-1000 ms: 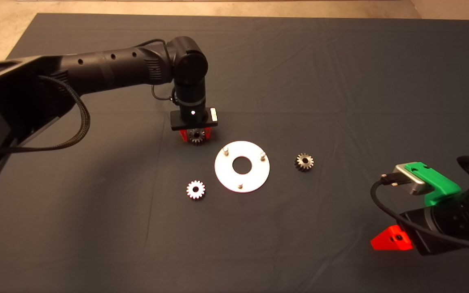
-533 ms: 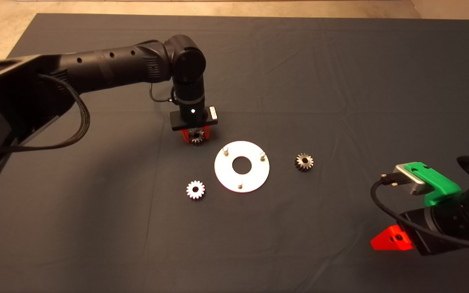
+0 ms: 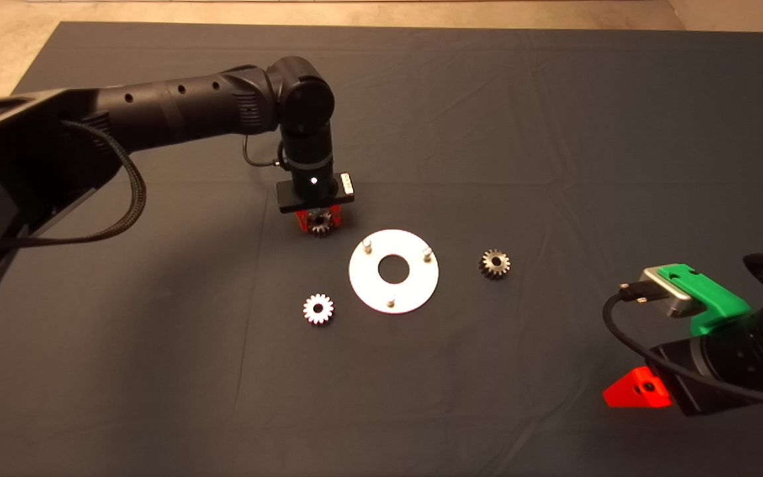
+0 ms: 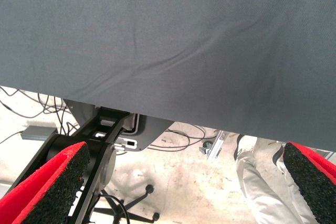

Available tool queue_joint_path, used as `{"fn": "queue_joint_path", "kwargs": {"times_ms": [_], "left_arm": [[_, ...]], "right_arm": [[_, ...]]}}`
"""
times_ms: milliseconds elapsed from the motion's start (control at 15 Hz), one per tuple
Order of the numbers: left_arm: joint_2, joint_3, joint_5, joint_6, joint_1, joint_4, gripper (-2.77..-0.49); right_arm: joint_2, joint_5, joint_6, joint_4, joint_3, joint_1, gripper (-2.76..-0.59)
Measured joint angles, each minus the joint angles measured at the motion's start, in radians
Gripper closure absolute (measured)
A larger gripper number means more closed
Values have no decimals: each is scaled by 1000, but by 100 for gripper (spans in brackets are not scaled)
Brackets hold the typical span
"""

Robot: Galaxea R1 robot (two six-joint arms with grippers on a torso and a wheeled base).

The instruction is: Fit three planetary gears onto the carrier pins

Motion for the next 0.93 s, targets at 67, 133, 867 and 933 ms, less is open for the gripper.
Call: {"fn": "queue_joint_path", "kwargs": {"times_ms": [67, 133, 867, 933], "left_arm": [[0, 0, 0, 12, 0, 0, -93], [0, 2, 1, 20, 0, 0, -93], [-6, 12, 12, 53, 0, 0, -82], [-7, 12, 17, 55, -1, -3, -82]], "right_arm": [[0, 0, 0, 0, 0, -4, -275], [0, 0, 0, 0, 0, -4, -275], [0, 0, 0, 0, 0, -10, -275], [0, 0, 0, 0, 0, -10, -275]]}}
